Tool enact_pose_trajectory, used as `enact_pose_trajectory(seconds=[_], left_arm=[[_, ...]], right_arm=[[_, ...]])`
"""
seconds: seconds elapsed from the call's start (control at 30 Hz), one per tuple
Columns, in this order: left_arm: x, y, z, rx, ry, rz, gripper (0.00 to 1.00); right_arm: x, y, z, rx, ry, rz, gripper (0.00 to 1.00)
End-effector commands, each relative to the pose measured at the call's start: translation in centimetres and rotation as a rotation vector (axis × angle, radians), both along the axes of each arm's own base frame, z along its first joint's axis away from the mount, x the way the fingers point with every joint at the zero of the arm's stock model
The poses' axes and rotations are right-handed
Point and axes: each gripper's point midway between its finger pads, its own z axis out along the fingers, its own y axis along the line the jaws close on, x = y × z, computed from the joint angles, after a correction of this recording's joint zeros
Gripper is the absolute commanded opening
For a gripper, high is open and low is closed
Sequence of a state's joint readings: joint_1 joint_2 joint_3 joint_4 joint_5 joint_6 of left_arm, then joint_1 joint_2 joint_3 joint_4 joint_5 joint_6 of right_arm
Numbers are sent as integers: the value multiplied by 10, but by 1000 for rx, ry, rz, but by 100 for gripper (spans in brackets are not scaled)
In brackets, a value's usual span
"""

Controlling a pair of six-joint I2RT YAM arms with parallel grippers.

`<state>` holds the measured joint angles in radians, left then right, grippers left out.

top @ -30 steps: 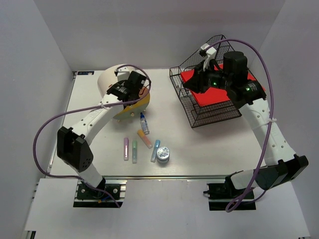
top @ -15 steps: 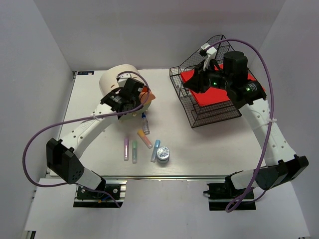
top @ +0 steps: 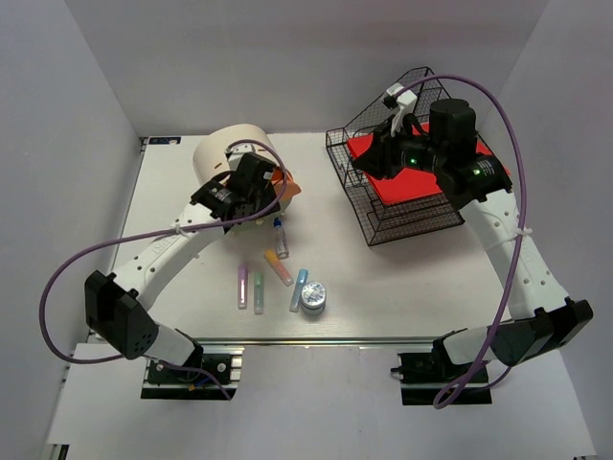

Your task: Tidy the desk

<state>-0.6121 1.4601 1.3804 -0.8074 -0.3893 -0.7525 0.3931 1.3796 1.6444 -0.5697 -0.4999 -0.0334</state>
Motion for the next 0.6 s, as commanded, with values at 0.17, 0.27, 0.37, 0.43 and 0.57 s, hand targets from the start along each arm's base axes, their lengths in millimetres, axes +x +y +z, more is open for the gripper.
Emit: enact_pose_trajectory(seconds=[0.17, 0.27, 0.37, 0.43, 0.57], left_arm=[[-13, -11, 32, -97, -66, -58, 82], [-17, -12, 43, -125, -86, -73, 84], [-22, -16, 54, -161, -99, -99, 85], [-29, -15, 66, -190, -119, -119, 85], [-48, -5, 82, -201, -144, -149, 86]], right_arm=[[-6, -1, 12, 3, -61, 25, 44], [-14, 2, 8, -18, -72, 86, 54], [-23, 5, -2, -60, -83, 165, 62], [-27, 8, -12, -103, -110, 241, 70], [-52, 23, -33, -155, -112, 462, 80]])
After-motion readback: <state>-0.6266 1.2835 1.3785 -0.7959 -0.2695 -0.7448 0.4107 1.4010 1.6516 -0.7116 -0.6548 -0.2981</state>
